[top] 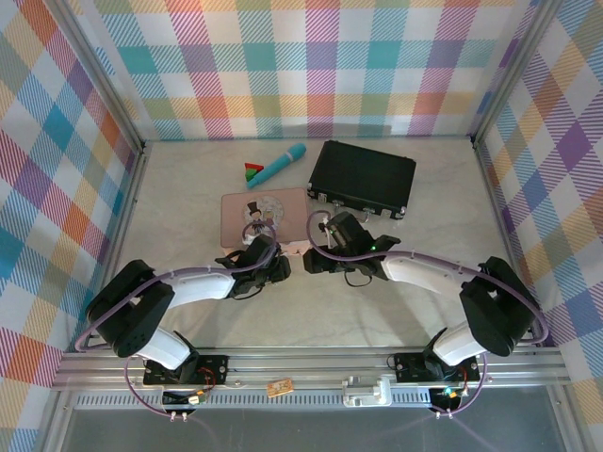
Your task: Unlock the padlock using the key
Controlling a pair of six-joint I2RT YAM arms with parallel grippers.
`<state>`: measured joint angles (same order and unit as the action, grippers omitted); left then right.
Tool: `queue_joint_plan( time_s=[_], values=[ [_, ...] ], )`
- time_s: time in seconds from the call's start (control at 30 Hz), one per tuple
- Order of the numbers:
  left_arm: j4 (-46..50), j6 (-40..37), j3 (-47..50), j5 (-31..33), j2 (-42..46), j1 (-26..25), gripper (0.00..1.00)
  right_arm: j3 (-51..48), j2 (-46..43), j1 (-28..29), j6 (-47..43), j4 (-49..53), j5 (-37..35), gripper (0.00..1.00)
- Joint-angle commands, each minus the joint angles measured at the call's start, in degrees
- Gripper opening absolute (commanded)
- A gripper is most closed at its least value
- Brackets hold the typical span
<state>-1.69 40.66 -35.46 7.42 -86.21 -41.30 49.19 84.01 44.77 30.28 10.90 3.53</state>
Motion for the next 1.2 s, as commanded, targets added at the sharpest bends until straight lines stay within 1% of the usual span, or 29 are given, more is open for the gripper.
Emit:
queue_joint_plan(
  time_s=[0.0, 0.2, 0.37, 0.47, 0.6, 0.7, 0.87, 1.0, 1.17],
  values=[
    [-3.73, 0.91, -1.51, 2.03, -2.95, -0.58, 0.46, -1.68, -2.88, -0.72, 1.01, -1.4, -0.61, 0.65],
    [-5.95, 2.19, -1.62, 0.9, -6.18, -1.3, 0.2, -3.65, -4.29, -1.4, 2.16, -2.32, -0.3, 0.65],
    [-7.71, 5.11, -1.21, -2.15, -4.97, -1.53, 0.0, -6.91, -4.72, -1.79, 5.13, -6.79, 2.47, 0.64],
    [-9.04, 8.69, -0.93, -4.68, -2.37, -1.56, 0.0, -10.17, -5.38, -2.3, 7.56, -12.22, 5.48, 0.64],
    [-13.44, 14.77, 0.99, -7.0, 2.04, -1.59, 0.0, -15.39, -5.39, -2.67, 11.51, -23.81, 11.03, 0.63],
    [-17.83, 19.43, 3.12, -7.97, 4.71, -1.58, 0.0, -18.38, -4.11, -2.67, 15.54, -34.32, 15.08, 0.6],
    [-26.89, 25.5, 6.98, -7.56, 7.06, -1.53, 0.0, -22.54, -0.72, -2.59, 21.97, -54.53, 19.2, 0.56],
    [-32.15, 27.67, 8.64, -6.81, 7.94, -1.59, 0.0, -23.4, 3.51, -2.24, 26.06, -65.92, 20.52, 0.54],
    [-35.6, 28.76, 9.78, -5.28, 9.27, -1.59, 0.0, -23.15, 9.32, -1.97, 29.3, -73.6, 21.61, 0.49]
  ],
)
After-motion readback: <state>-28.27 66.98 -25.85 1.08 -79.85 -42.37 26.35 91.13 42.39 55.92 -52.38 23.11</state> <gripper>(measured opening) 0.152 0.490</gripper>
